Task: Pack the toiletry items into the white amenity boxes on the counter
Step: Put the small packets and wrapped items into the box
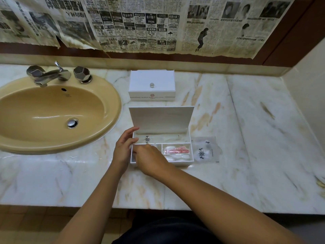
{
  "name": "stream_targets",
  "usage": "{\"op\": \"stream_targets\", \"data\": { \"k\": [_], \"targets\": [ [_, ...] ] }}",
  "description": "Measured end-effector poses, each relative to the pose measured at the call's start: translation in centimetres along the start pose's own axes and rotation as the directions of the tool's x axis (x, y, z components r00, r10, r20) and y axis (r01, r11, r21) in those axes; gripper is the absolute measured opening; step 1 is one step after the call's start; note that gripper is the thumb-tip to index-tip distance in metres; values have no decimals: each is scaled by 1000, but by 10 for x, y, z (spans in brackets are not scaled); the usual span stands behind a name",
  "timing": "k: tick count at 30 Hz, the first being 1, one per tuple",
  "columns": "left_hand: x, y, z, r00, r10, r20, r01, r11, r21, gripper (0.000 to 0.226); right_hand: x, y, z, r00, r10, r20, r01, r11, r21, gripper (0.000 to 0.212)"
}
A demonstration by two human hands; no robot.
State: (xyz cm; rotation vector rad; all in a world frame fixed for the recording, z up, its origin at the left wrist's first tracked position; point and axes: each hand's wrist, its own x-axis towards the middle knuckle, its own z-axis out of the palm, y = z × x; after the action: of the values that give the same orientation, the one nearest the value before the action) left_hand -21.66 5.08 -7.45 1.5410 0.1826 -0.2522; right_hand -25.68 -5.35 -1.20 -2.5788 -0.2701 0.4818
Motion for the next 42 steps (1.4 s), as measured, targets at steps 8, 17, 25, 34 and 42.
{"op": "stream_targets", "data": {
  "k": [8, 17, 25, 34, 42],
  "targets": [
    [0, -2, -2, 1000, -9, -4, 9, 1000, 3, 40, -22, -4, -13, 1000, -2, 4, 3, 961, -275, 42],
    [-3, 3, 1, 1000, 10, 4, -10, 1000, 18, 39, -18, 4, -5, 966, 83, 245, -8, 956, -292, 71],
    [-2, 4, 1, 1000, -4, -3, 4, 1000, 31, 40, -13, 26, -35, 980, 46, -194, -40, 999, 32, 30],
    [-2, 1, -3, 999, -38, -3, 39, 997, 73, 38, -23, 105, -73, 799, 360, -482, -289, 932, 218, 21],
    [-2, 0, -4, 998, -57, -5, 57, 994, 94, 40, -40, 140, -61, 805, 545, -232, -531, 838, 128, 31]
  ]
}}
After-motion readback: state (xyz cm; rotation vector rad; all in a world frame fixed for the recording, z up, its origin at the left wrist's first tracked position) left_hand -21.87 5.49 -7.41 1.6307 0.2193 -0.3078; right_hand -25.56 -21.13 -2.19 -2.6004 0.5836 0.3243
